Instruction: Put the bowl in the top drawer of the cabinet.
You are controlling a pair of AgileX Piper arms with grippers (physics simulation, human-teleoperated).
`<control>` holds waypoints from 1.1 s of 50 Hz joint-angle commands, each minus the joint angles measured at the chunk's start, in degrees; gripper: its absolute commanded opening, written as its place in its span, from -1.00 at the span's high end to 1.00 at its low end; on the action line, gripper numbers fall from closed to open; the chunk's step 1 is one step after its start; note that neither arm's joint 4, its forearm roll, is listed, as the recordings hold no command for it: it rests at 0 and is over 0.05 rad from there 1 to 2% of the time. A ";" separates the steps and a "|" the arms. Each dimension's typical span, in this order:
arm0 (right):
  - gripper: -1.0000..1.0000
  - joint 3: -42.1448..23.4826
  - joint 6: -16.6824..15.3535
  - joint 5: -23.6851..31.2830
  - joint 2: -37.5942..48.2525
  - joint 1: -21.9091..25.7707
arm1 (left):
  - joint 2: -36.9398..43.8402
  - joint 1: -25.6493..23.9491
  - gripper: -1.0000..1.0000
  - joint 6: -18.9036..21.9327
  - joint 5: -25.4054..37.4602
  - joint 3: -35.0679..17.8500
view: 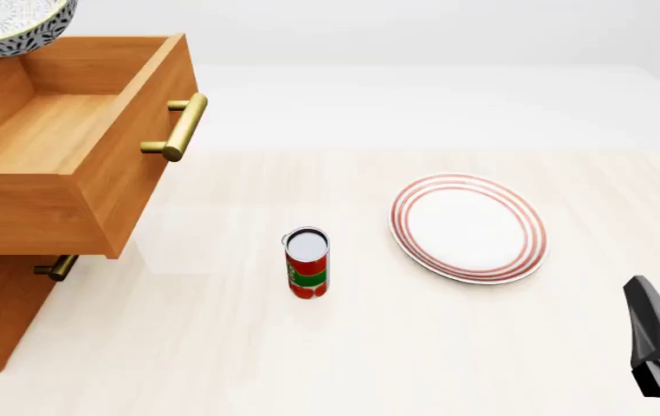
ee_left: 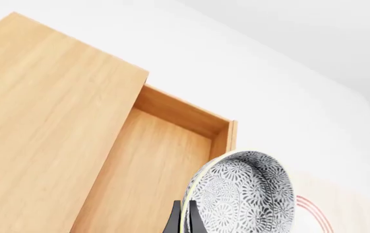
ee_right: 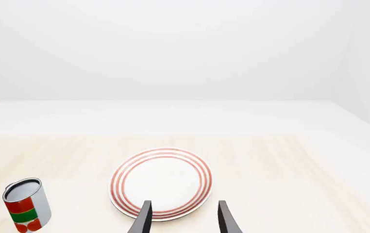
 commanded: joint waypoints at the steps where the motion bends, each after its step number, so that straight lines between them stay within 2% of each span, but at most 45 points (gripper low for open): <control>1: -1.00 0.00 0.00 0.00 -0.02 0.00 | -0.18 0.08 1.00 0.34 -0.39 1.07; 55: -1.00 0.00 0.00 0.00 -0.02 0.00 | 1.12 1.70 1.00 1.97 -2.10 5.36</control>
